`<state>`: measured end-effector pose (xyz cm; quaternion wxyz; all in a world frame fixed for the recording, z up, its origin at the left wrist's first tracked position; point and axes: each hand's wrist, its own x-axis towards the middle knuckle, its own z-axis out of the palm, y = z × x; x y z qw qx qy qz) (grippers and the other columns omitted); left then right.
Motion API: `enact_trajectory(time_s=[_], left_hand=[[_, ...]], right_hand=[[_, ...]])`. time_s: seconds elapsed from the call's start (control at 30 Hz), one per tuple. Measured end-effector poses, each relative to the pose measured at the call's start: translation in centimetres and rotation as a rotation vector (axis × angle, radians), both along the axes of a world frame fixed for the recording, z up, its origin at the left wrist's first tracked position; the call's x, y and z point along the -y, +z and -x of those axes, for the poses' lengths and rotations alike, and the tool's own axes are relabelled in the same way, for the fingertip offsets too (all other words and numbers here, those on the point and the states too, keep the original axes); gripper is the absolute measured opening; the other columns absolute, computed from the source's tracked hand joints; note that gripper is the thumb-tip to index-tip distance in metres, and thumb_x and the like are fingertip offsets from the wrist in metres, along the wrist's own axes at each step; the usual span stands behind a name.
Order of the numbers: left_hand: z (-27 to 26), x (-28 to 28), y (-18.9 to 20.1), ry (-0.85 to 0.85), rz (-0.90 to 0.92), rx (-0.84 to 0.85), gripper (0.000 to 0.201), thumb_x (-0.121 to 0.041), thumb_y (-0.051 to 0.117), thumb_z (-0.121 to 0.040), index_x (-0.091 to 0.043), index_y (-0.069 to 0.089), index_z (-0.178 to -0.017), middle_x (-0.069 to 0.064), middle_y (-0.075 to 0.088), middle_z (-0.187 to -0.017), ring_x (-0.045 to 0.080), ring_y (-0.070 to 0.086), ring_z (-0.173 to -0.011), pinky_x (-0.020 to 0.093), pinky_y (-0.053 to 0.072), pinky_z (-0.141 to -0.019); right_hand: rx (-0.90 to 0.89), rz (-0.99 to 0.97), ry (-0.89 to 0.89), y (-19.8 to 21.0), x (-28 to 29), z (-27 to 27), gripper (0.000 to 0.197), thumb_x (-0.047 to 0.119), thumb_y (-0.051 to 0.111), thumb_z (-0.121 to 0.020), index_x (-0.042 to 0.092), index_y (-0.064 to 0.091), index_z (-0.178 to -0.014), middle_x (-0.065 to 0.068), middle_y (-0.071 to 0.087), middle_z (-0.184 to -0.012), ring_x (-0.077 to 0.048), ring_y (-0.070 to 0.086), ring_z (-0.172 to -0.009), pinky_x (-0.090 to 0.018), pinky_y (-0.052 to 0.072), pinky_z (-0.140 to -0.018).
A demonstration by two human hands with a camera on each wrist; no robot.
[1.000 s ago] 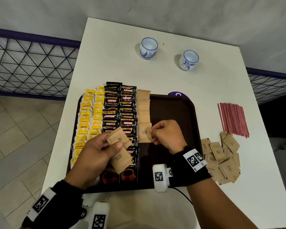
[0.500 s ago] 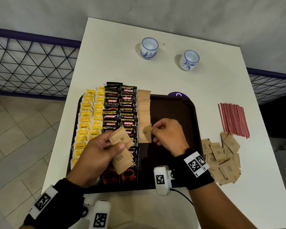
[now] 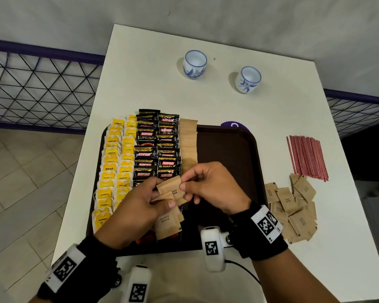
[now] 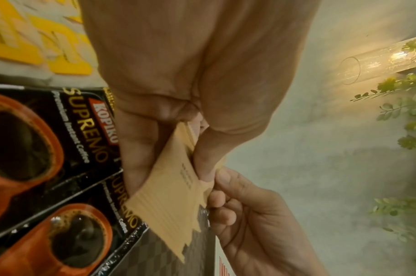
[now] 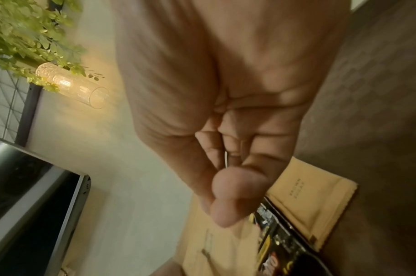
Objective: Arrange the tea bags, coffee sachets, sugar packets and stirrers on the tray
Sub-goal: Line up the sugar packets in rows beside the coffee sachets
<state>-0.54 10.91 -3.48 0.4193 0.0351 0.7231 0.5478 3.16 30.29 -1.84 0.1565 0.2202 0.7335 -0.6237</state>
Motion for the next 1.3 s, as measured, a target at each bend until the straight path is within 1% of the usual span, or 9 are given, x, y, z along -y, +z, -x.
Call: enact_trajectory(time_s=[0.1, 0.17, 0.23, 0.37, 0.5, 0.73, 1.1, 1.23, 1.3], left_hand=[[0.1, 0.4, 0.0, -0.005, 0.013, 0.023, 0.027, 0.002, 0.066, -0.093, -0.019, 0.060, -0.110, 0.003, 0.078, -0.105, 0.020, 0.074, -0.099, 0.043, 0.060, -0.085], [0.3, 0.8, -0.2, -0.001, 0.014, 0.054, 0.030, 0.007, 0.059, -0.095, -0.018, 0.059, -0.112, 0.006, 0.078, -0.103, 0.023, 0.074, -0.097, 0.042, 0.060, -0.081], [0.4, 1.2, -0.1, 0.018, 0.018, 0.075, 0.035, 0.013, 0.054, -0.095, -0.016, 0.058, -0.114, 0.007, 0.079, -0.102, 0.020, 0.075, -0.094, 0.032, 0.058, -0.071], [0.5, 1.6, 0.2, 0.026, 0.012, 0.084, 0.042, 0.021, 0.047, -0.092, -0.014, 0.058, -0.113, 0.006, 0.079, -0.098, 0.014, 0.075, -0.087, 0.022, 0.056, -0.063], [0.4, 1.7, 0.3, 0.036, 0.007, 0.077, 0.042, 0.018, 0.051, -0.092, -0.015, 0.059, -0.116, 0.011, 0.077, -0.105, 0.028, 0.071, -0.100, 0.033, 0.057, -0.074], [0.3, 1.7, 0.4, 0.051, -0.018, 0.077, 0.040, 0.016, 0.055, -0.092, -0.016, 0.060, -0.116, 0.006, 0.077, -0.106, 0.025, 0.072, -0.097, 0.030, 0.057, -0.074], [0.1, 1.5, 0.7, 0.066, -0.096, 0.044, 0.046, 0.012, 0.065, -0.089, -0.026, 0.066, -0.115, 0.002, 0.077, -0.107, 0.019, 0.073, -0.097, 0.028, 0.059, -0.074], [0.1, 1.1, 0.7, 0.127, -0.133, 0.063, 0.046, 0.012, 0.067, -0.087, -0.023, 0.067, -0.116, 0.005, 0.077, -0.102, 0.021, 0.075, -0.093, 0.026, 0.061, -0.069], [0.1, 0.8, 0.6, 0.157, -0.139, 0.039, 0.046, 0.012, 0.069, -0.086, -0.022, 0.067, -0.117, 0.006, 0.077, -0.100, 0.021, 0.075, -0.092, 0.027, 0.061, -0.069]], right_hand=[[-0.004, 0.016, -0.157, 0.2, -1.3, -0.1, 0.008, -0.007, 0.072, -0.084, 0.000, 0.068, -0.085, -0.012, 0.066, -0.061, -0.019, 0.062, -0.051, -0.022, 0.049, -0.045], [0.009, 0.026, -0.280, 0.2, -3.0, -0.1, 0.006, -0.009, 0.070, -0.084, -0.006, 0.067, -0.088, -0.015, 0.066, -0.063, -0.019, 0.062, -0.051, -0.022, 0.050, -0.045], [0.057, -0.002, -0.323, 0.0, -4.4, -0.2, 0.007, -0.008, 0.070, -0.085, -0.007, 0.067, -0.091, -0.018, 0.067, -0.066, -0.021, 0.064, -0.053, -0.024, 0.052, -0.048], [0.153, -0.016, -0.316, -0.8, -4.7, -0.6, 0.006, -0.009, 0.069, -0.086, -0.004, 0.066, -0.087, -0.019, 0.066, -0.067, -0.021, 0.064, -0.052, -0.024, 0.053, -0.048], [0.183, 0.012, -0.327, -1.9, -3.6, -0.8, 0.005, -0.010, 0.067, -0.087, -0.006, 0.064, -0.088, -0.016, 0.065, -0.064, -0.019, 0.064, -0.051, -0.023, 0.054, -0.048], [0.222, -0.011, -0.330, -3.1, -2.5, -0.1, 0.009, -0.007, 0.067, -0.087, -0.001, 0.062, -0.084, -0.012, 0.063, -0.055, -0.018, 0.064, -0.049, -0.023, 0.053, -0.047], [0.200, -0.080, -0.341, -3.8, -1.9, -0.1, 0.012, -0.010, 0.057, -0.085, 0.000, 0.063, -0.082, -0.017, 0.068, -0.062, -0.029, 0.072, -0.060, -0.032, 0.058, -0.056], [0.154, -0.130, -0.346, -3.7, -1.9, -0.4, 0.005, -0.001, 0.065, -0.086, 0.004, 0.064, -0.086, -0.016, 0.071, -0.068, -0.032, 0.073, -0.062, -0.038, 0.059, -0.062], [0.088, -0.207, -0.306, -3.0, -1.7, -0.7, 0.006, 0.007, 0.070, -0.087, 0.010, 0.065, -0.086, -0.012, 0.072, -0.074, -0.029, 0.072, -0.061, -0.034, 0.057, -0.055]])
